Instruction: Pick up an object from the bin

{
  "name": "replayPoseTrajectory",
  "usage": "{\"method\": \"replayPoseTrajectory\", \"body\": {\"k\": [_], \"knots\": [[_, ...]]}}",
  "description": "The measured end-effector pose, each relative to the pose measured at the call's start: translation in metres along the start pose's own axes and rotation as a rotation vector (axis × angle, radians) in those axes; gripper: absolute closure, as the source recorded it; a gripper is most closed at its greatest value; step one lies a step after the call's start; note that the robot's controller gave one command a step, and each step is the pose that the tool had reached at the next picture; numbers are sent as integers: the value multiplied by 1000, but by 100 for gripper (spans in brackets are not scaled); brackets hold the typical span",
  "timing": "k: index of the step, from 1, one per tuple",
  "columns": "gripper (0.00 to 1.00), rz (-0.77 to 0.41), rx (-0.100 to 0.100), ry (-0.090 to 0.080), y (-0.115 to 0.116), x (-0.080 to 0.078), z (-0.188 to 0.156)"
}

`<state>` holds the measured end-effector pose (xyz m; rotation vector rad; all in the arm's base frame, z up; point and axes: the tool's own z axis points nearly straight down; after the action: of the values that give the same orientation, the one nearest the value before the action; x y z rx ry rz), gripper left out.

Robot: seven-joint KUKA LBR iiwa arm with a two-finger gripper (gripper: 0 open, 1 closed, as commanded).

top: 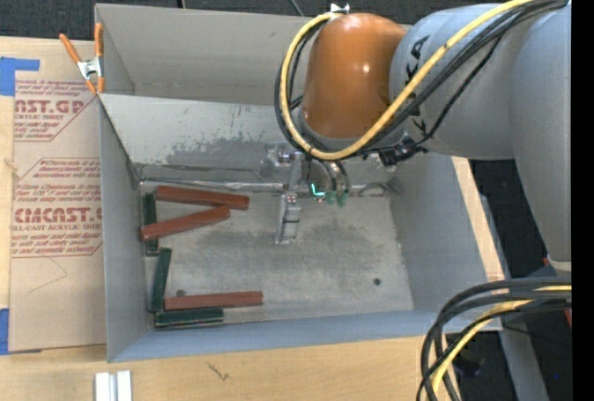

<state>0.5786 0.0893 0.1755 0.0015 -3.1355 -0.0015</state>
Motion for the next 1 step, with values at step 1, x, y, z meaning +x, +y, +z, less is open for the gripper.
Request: {"method": "replayPoseTrajectory", "body": {"k": [1], "knots": [[0,1,-1,-8,0,-2,-5]]}}
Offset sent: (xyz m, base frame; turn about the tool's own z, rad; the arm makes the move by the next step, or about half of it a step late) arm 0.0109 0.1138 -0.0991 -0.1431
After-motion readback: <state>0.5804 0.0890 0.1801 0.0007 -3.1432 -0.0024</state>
